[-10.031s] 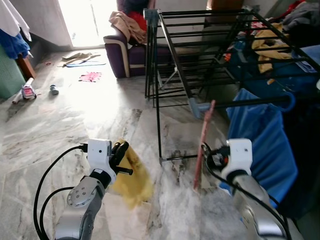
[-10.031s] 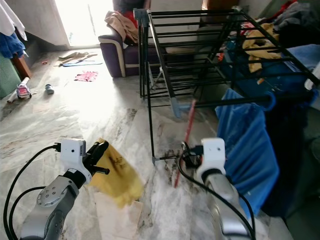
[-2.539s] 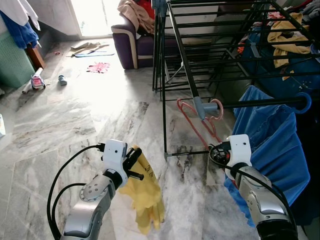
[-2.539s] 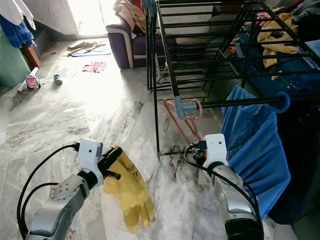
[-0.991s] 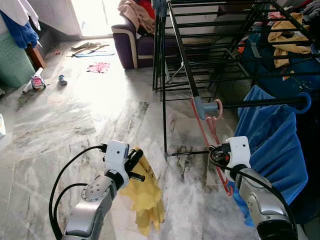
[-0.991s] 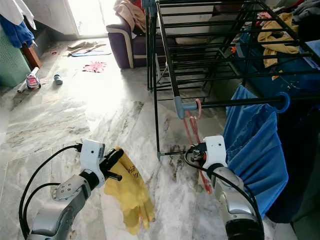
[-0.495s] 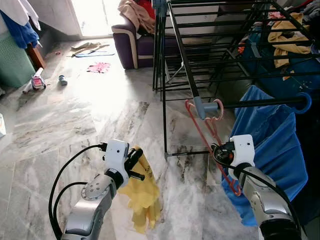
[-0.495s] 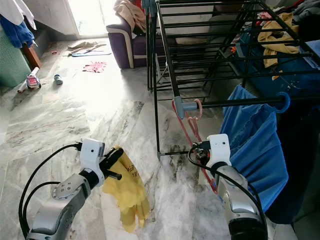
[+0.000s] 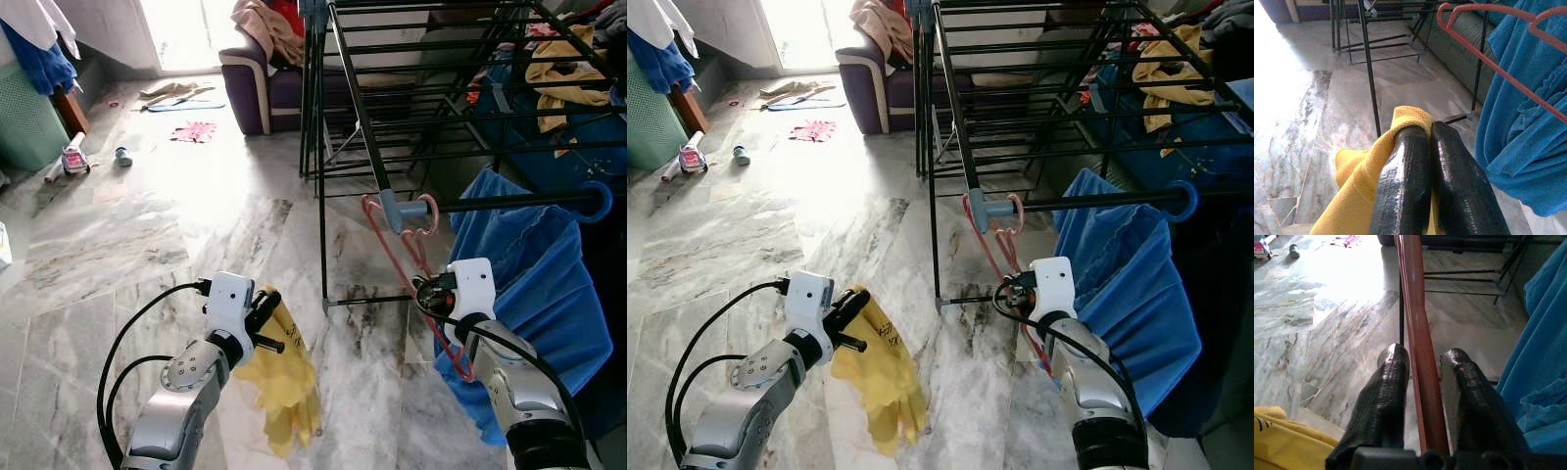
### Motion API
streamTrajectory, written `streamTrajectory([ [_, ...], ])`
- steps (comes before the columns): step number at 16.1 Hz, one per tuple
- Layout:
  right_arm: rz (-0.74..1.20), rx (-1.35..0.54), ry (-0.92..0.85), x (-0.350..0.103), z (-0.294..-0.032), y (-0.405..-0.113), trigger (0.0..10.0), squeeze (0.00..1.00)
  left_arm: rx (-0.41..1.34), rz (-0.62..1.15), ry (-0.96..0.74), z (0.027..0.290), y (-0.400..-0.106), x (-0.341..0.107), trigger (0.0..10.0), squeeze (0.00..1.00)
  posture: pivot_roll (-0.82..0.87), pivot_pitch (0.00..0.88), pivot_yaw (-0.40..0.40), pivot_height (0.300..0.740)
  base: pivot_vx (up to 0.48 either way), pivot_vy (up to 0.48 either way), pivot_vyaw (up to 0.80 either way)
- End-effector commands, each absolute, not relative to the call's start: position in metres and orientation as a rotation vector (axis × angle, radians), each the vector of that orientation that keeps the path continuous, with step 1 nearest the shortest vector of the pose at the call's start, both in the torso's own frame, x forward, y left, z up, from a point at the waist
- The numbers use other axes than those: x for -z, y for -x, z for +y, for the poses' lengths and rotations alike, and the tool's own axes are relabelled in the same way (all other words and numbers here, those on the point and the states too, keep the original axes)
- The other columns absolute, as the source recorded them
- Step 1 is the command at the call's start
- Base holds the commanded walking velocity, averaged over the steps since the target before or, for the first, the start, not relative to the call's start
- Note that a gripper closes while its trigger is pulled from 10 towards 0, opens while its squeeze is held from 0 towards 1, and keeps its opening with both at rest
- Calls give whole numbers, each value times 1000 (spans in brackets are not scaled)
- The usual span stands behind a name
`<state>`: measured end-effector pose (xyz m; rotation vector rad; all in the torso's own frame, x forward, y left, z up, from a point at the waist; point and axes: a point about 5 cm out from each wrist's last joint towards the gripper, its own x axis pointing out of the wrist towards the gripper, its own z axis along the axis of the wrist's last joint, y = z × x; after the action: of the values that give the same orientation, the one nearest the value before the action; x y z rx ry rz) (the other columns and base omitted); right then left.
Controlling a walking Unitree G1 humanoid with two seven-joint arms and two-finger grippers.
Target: Hang hanger
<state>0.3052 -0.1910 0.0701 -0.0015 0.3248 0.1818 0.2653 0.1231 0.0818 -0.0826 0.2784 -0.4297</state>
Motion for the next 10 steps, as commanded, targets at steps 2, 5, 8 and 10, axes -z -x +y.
streamTrajectory([
  [2,329,-191,3,-69,-191,-306,0,0,435,265,71,122,-268,-86,10000,0,3,43,21,740,0,0,0],
  [5,344,-190,1,-64,-192,-303,0,0,438,269,72,122,-268,-86,10000,0,0,43,22,740,0,0,0],
  [8,349,-185,-1,-63,-193,-304,0,0,441,272,71,121,-269,-85,10000,0,-2,41,22,740,0,0,0],
  [10,312,-169,-1,-71,-194,-306,0,0,400,259,96,124,-271,-87,10000,0,-6,36,22,740,0,0,0],
])
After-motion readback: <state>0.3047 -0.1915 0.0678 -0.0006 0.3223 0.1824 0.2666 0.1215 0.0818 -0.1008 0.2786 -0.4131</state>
